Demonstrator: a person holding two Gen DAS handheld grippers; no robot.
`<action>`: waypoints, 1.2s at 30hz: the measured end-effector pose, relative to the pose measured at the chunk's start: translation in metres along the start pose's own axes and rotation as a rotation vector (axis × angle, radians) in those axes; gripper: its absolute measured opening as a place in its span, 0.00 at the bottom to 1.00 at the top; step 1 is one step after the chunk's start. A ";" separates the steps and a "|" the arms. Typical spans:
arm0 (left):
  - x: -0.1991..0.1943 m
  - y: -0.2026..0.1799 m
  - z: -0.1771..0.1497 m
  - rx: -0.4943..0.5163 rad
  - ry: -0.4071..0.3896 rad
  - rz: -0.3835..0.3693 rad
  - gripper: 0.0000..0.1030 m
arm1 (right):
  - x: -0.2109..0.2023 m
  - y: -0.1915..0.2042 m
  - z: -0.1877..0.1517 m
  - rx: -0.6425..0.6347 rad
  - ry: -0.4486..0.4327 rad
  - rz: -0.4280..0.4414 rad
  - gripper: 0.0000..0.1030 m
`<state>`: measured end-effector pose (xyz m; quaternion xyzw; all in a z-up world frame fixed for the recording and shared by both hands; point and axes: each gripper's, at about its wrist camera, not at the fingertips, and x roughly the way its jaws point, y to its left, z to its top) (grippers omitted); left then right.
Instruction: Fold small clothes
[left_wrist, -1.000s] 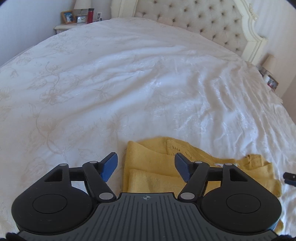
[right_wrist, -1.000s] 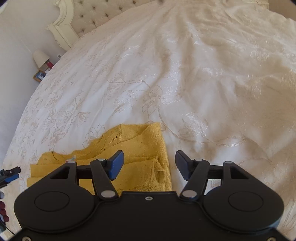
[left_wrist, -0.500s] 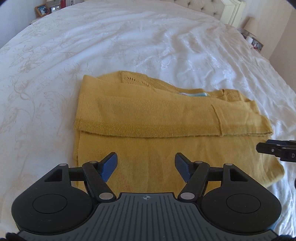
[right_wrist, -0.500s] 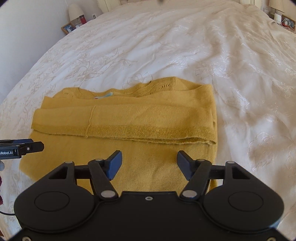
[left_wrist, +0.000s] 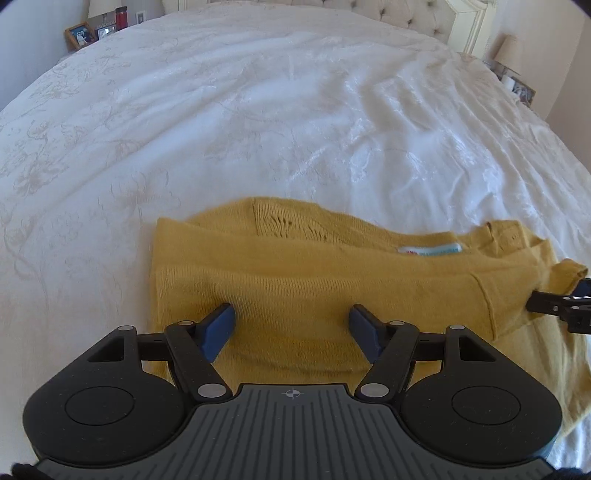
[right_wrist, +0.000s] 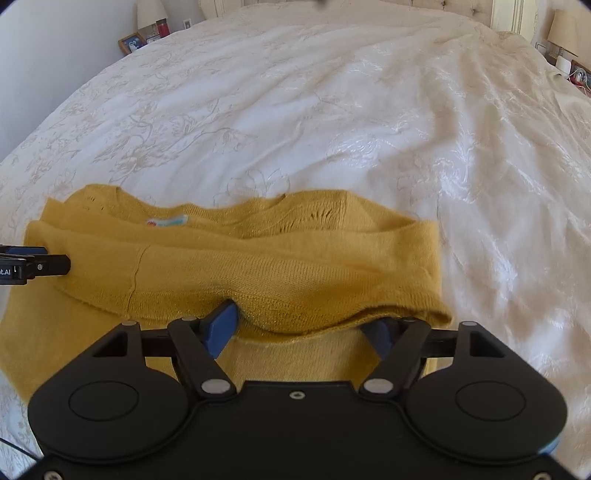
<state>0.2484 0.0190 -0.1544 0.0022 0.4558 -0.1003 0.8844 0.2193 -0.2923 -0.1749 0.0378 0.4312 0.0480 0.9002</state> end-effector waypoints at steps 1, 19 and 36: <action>0.002 0.003 0.009 0.000 -0.013 0.006 0.65 | 0.003 -0.004 0.007 0.009 -0.005 -0.001 0.74; -0.040 -0.002 -0.003 0.009 -0.074 -0.022 0.65 | -0.029 -0.025 0.004 0.105 -0.066 -0.006 0.74; 0.007 -0.012 -0.009 0.120 -0.015 0.008 0.67 | 0.015 0.015 0.001 -0.086 0.011 -0.004 0.78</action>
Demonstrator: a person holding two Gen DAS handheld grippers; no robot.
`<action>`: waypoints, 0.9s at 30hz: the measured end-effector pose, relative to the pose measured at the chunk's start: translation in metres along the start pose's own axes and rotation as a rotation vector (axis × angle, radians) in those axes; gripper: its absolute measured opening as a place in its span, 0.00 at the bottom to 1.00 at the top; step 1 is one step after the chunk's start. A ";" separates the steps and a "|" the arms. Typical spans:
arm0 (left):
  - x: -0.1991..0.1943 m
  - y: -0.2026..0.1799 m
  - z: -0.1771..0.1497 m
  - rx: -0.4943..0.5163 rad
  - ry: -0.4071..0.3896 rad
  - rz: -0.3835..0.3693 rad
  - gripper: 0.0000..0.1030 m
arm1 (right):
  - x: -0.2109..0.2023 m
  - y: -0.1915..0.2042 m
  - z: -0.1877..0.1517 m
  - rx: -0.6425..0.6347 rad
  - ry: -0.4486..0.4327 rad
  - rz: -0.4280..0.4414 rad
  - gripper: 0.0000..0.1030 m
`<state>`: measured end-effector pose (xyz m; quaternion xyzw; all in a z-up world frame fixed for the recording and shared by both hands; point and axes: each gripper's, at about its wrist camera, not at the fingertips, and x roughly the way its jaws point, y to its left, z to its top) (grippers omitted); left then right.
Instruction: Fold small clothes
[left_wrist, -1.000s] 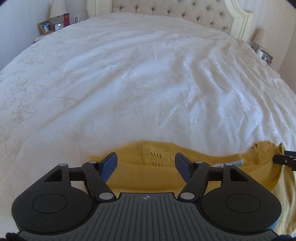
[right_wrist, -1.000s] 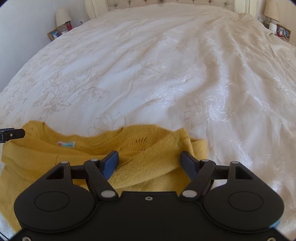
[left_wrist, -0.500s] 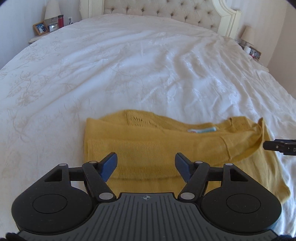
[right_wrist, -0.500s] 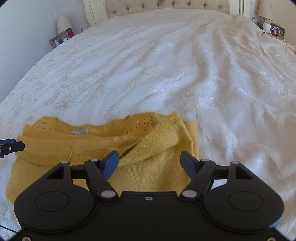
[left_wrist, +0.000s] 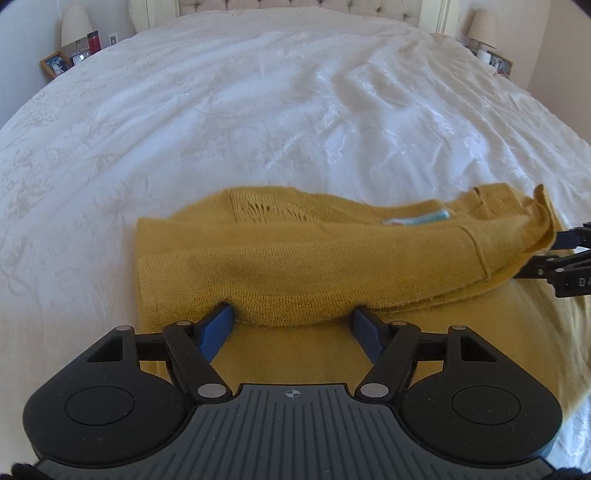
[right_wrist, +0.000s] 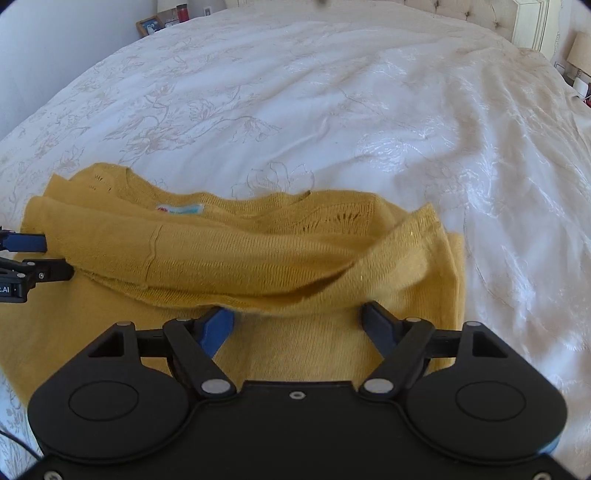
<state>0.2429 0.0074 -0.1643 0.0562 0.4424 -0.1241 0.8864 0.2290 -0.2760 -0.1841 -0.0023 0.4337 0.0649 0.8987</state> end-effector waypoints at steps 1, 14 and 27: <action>0.003 0.004 0.008 -0.002 -0.013 0.007 0.67 | 0.004 -0.002 0.008 0.001 -0.011 -0.006 0.78; -0.018 0.022 0.049 -0.094 -0.108 0.023 0.67 | -0.013 -0.035 0.029 0.148 -0.083 -0.027 0.78; -0.038 0.006 -0.056 0.021 0.140 0.027 0.70 | -0.034 -0.036 -0.049 0.166 0.118 -0.046 0.87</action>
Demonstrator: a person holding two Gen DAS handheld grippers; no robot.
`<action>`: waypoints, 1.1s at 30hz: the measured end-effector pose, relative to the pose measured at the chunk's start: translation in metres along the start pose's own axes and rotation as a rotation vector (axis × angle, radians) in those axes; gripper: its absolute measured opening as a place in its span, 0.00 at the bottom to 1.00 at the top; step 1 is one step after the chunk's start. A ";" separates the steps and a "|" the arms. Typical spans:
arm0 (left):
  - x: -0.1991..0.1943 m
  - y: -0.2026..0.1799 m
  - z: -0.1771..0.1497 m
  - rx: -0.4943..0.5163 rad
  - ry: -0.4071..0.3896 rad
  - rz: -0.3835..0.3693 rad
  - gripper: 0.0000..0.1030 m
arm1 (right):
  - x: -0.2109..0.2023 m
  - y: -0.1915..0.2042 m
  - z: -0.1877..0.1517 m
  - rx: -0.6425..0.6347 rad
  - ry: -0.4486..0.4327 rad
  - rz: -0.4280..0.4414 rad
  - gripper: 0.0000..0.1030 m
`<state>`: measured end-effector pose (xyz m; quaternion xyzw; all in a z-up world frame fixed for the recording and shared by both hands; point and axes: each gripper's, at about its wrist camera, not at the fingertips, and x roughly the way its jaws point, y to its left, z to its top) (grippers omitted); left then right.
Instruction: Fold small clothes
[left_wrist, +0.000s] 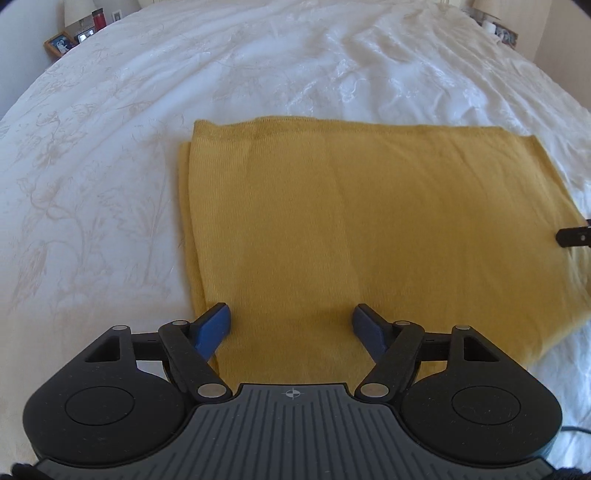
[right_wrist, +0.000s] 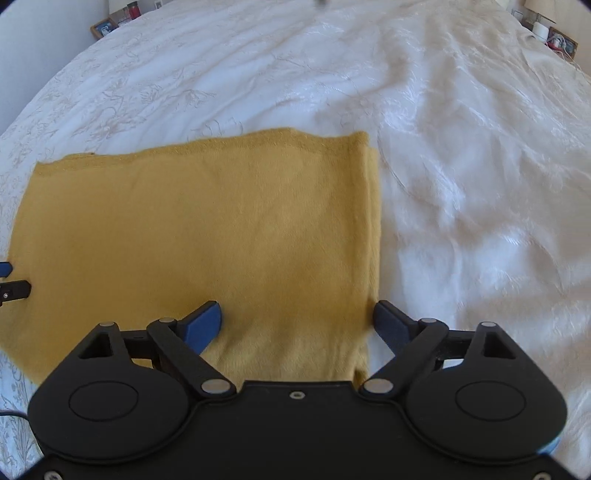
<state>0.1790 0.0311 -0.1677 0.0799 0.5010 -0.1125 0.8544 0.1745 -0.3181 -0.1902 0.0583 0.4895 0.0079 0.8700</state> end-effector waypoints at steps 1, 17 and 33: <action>-0.004 0.001 -0.003 -0.002 0.020 0.006 0.70 | -0.003 -0.004 -0.005 0.022 0.011 -0.009 0.87; -0.026 -0.088 -0.003 -0.066 0.016 -0.166 0.71 | -0.049 0.007 -0.051 0.202 0.006 0.045 0.93; 0.006 -0.101 -0.014 -0.076 0.120 -0.098 0.84 | -0.054 -0.021 -0.078 0.341 0.086 0.127 0.99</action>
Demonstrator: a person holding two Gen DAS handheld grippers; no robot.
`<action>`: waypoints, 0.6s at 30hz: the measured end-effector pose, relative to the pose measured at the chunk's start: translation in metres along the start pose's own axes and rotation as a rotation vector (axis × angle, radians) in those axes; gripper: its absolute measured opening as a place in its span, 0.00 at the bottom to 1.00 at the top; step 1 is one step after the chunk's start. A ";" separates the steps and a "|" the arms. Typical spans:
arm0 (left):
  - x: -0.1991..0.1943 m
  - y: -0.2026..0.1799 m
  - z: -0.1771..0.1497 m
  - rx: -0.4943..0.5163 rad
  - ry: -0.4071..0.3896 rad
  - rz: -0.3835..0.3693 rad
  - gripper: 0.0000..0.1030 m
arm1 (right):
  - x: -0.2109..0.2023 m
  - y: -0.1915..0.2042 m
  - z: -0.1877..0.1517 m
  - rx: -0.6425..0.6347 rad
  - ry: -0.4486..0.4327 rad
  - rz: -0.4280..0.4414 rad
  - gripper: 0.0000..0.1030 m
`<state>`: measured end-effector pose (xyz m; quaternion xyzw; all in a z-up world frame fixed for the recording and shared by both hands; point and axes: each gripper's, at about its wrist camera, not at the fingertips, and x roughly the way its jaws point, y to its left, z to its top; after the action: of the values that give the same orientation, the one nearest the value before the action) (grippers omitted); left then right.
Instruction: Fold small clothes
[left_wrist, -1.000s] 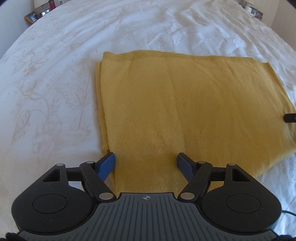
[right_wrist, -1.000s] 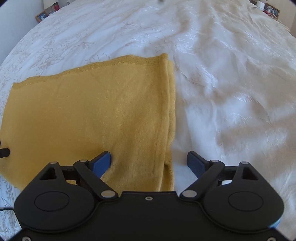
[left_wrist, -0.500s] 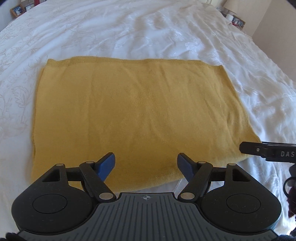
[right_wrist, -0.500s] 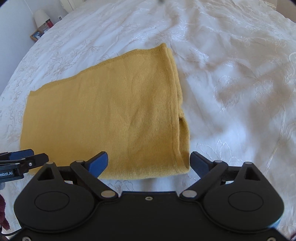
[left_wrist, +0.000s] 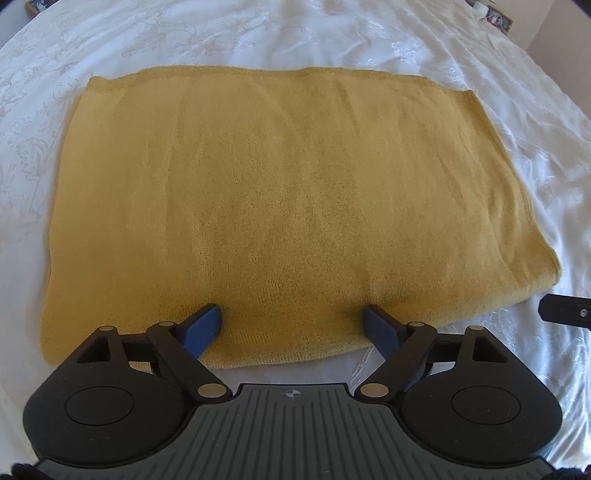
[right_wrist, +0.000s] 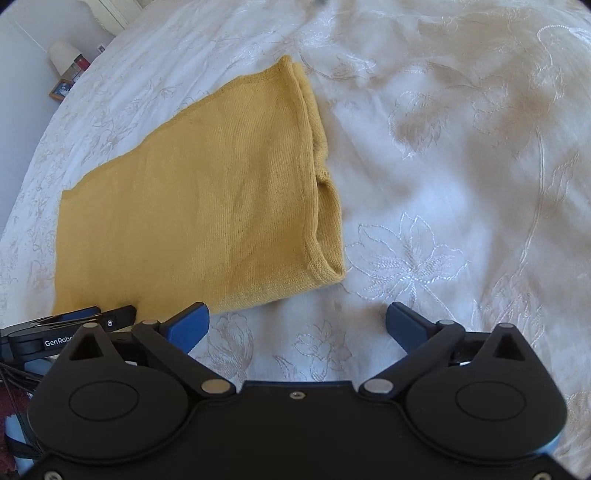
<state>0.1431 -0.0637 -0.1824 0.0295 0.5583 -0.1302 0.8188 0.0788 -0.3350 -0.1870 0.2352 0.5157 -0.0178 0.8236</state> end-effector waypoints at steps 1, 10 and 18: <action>0.000 0.000 0.001 0.000 0.003 -0.002 0.89 | 0.002 0.000 -0.001 0.000 0.008 0.003 0.99; 0.011 -0.021 0.004 0.039 0.029 0.079 1.00 | 0.019 -0.004 -0.001 -0.037 0.075 0.021 1.00; 0.013 -0.025 -0.004 0.034 -0.003 0.104 1.00 | 0.028 -0.002 -0.004 -0.126 0.061 0.024 1.00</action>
<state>0.1373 -0.0897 -0.1932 0.0724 0.5524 -0.0970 0.8248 0.0880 -0.3292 -0.2130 0.1895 0.5379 0.0319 0.8208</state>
